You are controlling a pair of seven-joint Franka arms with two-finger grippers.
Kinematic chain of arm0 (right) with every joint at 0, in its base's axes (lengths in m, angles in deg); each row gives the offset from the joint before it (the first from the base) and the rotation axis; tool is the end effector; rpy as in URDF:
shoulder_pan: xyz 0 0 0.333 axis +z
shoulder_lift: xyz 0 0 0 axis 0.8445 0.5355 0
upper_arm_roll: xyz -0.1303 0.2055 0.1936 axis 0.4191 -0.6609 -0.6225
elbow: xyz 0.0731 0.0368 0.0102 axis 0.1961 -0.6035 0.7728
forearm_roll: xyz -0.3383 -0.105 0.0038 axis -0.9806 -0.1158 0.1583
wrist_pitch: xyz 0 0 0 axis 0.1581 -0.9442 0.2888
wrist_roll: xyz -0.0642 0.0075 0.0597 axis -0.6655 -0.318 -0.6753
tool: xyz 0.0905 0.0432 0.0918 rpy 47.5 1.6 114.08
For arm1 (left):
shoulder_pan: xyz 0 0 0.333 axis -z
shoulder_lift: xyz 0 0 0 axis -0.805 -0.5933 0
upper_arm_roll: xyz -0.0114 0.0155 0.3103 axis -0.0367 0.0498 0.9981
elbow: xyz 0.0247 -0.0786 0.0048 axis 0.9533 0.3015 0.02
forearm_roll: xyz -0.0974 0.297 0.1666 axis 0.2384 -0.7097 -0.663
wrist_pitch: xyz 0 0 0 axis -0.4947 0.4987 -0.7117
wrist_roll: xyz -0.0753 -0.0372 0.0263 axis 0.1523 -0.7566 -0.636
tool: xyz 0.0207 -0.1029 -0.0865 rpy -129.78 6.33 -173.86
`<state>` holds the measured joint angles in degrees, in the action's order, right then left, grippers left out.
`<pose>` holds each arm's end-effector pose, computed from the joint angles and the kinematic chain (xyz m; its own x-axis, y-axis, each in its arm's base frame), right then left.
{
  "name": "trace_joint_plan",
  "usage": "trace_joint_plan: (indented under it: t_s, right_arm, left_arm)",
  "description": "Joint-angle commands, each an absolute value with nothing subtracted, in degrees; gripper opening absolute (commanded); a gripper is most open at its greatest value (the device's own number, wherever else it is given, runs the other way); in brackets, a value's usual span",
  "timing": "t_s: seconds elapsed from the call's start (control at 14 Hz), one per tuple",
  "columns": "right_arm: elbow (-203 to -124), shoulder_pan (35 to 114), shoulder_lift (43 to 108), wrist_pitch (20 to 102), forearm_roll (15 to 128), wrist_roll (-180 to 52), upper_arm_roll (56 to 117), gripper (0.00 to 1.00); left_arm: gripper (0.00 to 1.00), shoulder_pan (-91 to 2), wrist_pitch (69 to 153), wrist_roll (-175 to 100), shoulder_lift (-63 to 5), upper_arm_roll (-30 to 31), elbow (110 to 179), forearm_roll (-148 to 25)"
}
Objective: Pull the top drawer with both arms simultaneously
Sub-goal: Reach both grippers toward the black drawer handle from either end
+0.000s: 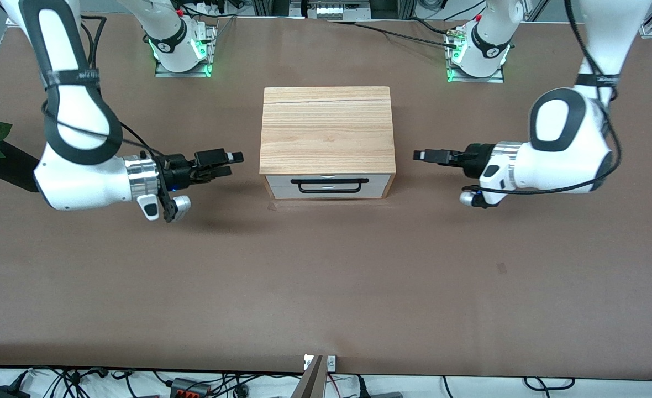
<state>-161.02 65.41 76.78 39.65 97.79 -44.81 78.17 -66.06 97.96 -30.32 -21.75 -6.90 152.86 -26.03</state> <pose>0.5650 0.2194 0.3685 0.9421 0.3040 -0.1417 0.0004 -0.4237 -0.9058 0.5231 -0.1894 0.3604 0.9043 -0.0900 -0.4172 0.2417 -0.6977 0.6744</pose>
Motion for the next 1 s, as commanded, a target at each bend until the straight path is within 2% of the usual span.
trace_joint_plan:
  t_s: [0.0,0.21,0.5,0.57,0.79,0.93]
  right_arm:
    - [-160.5,67.7,81.7,42.6,108.5,-37.3,78.2,1.00]
    - [-160.6,72.4,87.4,48.9,120.3,-21.4,78.2,1.00]
    - [-162.3,73.5,89.9,50.4,122.5,-15.8,78.2,1.00]
    - [-162.3,73.7,90.4,50.6,122.6,-14.6,78.2,1.00]
    - [-162.2,74.0,93.7,50.5,126.6,-10.3,78.2,1.00]
    - [-162.2,74.2,94.2,50.5,127.1,-9.5,78.2,0.85]
  left_arm:
    - [1.00,-65.7,101.3,-23.3,-25.6,-7.5,153.6,-18.4]
    - [1.00,-64.3,104.1,-17.4,-30.2,-7.6,153.7,-13.7]
    - [1.00,-57.9,112.4,-11.9,-33.2,-7.6,153.5,-7.2]
    - [0.97,-57.6,113.9,-9.5,-33.7,-7.6,153.5,-6.0]
    - [0.97,-58.0,114.8,-6.1,-34.7,-7.5,153.0,-5.7]
    - [1.00,-58.4,114.8,-6.1,-34.8,-7.1,150.8,-6.6]
